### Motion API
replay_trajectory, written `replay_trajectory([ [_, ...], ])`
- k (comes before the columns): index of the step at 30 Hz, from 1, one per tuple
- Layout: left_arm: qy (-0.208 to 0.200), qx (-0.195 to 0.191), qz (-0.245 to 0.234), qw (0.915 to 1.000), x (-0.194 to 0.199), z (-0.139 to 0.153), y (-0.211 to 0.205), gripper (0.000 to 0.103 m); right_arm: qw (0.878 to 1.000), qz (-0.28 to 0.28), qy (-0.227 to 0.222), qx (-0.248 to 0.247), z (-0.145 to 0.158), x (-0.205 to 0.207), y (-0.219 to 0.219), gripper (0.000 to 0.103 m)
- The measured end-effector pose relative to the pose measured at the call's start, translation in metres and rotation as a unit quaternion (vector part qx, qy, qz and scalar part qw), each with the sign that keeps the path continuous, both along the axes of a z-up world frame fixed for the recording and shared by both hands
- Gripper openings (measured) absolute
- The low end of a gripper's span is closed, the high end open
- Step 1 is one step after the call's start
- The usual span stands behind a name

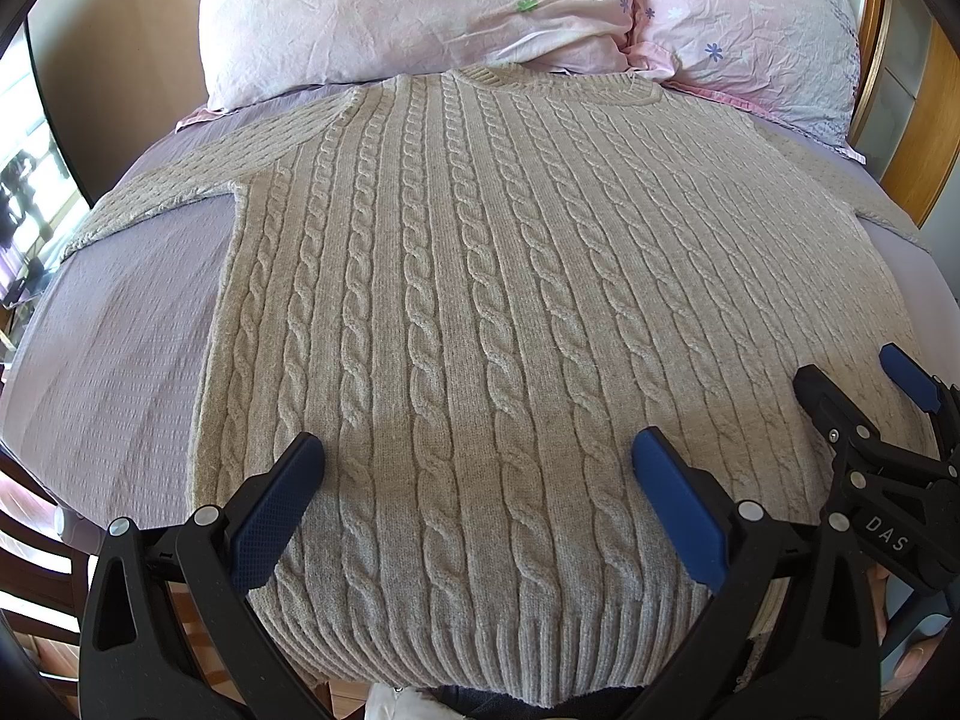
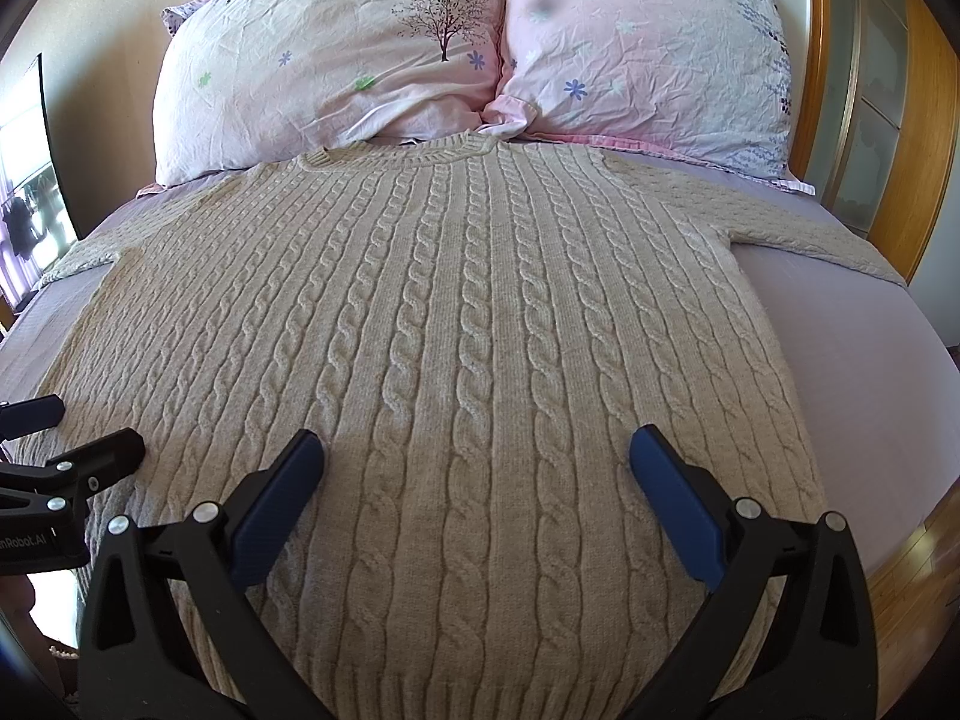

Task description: Fold small clothes

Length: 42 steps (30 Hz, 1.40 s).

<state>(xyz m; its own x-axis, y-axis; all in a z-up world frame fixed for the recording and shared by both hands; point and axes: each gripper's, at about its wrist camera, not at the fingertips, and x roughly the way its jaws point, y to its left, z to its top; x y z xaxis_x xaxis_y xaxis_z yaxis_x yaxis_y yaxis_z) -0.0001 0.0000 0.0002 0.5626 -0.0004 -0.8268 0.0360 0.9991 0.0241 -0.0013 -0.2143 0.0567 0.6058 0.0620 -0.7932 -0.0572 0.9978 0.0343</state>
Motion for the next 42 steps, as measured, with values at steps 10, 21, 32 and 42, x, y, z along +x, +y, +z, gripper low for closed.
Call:
replay_trajectory([
  [10, 0.0, 0.0, 0.0, 1.0, 0.0, 0.0, 0.0, 0.102, 1.0, 0.0, 0.0, 0.0, 0.0, 0.0, 0.0, 0.101],
  [21, -0.001, 0.0, 0.0, 1.0, 0.0, 0.0, 0.0, 0.102, 1.0, 0.0, 0.0, 0.0, 0.001, -0.001, 0.0, 0.101],
  [32, 0.014, 0.003, -0.008, 0.9999, 0.005, -0.002, -0.001, 0.102, 0.998, 0.053, -0.017, 0.005, -0.002, 0.002, -0.001, 0.101],
  [42, -0.088, -0.006, 0.003, 0.9961, 0.032, 0.045, 0.031, 0.102, 0.966, -0.19, -0.08, 0.158, 0.06, 0.08, -0.233, 0.096],
])
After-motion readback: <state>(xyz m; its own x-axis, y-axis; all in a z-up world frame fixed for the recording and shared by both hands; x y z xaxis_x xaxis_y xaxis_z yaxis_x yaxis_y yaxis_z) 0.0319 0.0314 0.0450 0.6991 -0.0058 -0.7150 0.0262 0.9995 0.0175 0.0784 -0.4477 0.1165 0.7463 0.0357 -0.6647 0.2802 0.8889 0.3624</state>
